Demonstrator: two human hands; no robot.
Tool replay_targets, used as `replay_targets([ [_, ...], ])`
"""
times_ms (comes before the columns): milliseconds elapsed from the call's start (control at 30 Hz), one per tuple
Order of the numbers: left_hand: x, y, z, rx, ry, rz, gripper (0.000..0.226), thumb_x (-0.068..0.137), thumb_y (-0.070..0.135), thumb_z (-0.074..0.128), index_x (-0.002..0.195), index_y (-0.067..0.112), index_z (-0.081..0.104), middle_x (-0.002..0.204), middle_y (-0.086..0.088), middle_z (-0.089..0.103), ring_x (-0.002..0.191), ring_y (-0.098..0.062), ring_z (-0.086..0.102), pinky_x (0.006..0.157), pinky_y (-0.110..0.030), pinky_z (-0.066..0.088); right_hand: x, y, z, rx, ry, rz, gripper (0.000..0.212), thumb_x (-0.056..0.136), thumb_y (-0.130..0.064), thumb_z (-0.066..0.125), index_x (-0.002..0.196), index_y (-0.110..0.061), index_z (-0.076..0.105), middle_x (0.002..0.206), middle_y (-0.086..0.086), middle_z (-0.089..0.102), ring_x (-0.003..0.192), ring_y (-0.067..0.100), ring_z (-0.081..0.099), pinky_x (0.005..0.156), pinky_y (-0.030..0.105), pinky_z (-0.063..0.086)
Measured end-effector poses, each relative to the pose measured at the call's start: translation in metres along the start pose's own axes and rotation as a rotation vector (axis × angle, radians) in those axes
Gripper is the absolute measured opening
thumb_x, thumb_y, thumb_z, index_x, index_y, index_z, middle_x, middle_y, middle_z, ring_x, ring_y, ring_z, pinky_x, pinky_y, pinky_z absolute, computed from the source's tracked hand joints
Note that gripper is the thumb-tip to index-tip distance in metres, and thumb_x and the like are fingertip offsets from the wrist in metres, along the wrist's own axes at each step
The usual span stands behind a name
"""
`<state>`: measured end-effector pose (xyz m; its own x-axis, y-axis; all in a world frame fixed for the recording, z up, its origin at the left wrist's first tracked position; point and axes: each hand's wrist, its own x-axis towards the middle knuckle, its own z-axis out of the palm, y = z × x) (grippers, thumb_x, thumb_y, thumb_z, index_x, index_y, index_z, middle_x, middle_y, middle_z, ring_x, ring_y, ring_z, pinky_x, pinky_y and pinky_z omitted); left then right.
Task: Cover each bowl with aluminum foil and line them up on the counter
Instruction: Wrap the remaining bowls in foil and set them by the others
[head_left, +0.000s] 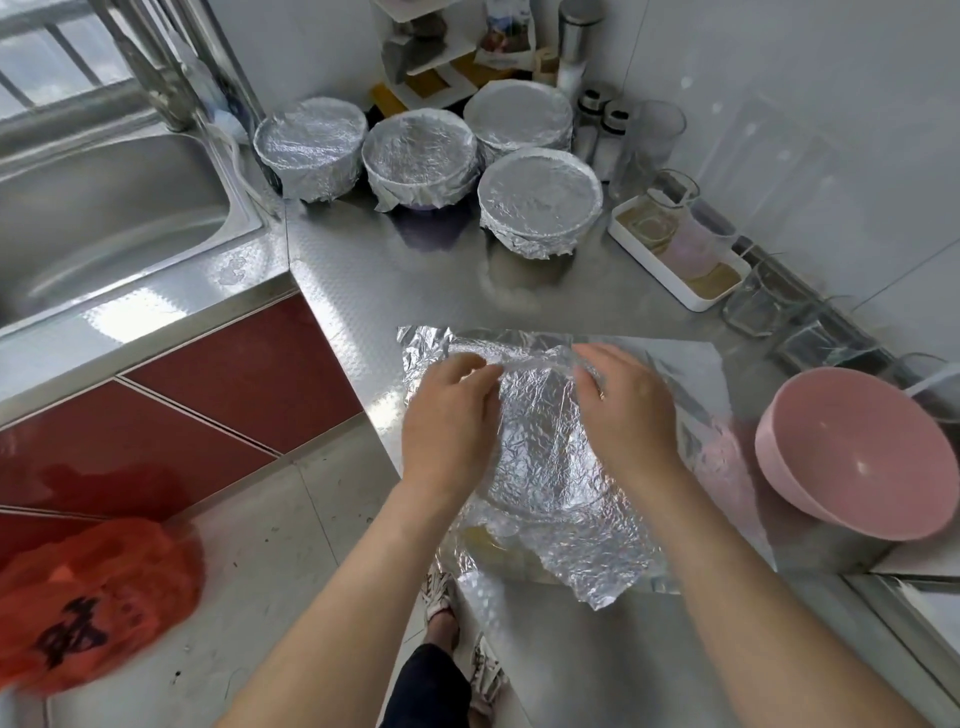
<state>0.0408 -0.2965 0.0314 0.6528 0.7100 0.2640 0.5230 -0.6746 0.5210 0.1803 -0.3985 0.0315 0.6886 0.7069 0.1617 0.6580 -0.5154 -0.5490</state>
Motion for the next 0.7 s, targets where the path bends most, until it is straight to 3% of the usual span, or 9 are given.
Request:
replay_targets([
  [200,0.025,-0.001,0.029,0.001,-0.065,0.128,0.011,0.087,0.014,0.07,0.094,0.007,0.076,0.089,-0.007,0.069,0.078,-0.029,0.06,0.062,-0.042,0.053,0.012,0.0,0.025,-0.055,-0.057,-0.1,0.022,0.095,-0.017,0.056,0.11,-0.01,0.07,0.109,0.004,0.071,0.094,0.028,0.065,0.076,0.036,0.053],
  [433,0.03,-0.01,0.04,-0.028,-0.036,0.122,0.016,0.084,0.008,0.072,0.1,0.007,0.076,0.089,-0.006,0.07,0.078,-0.028,0.062,0.061,-0.038,0.053,0.012,0.004,0.037,-0.033,0.039,-0.114,0.015,0.089,-0.005,0.065,0.101,-0.007,0.073,0.093,0.005,0.074,0.08,0.026,0.068,0.068,0.031,0.054],
  [700,0.036,-0.011,0.041,-0.031,-0.078,0.078,0.015,0.081,0.002,0.071,0.095,0.006,0.076,0.083,-0.009,0.068,0.075,-0.031,0.063,0.064,-0.036,0.051,0.02,0.006,0.039,0.03,0.053,-0.135,0.011,0.084,-0.001,0.067,0.09,-0.007,0.074,0.081,0.006,0.072,0.072,0.028,0.065,0.061,0.036,0.055],
])
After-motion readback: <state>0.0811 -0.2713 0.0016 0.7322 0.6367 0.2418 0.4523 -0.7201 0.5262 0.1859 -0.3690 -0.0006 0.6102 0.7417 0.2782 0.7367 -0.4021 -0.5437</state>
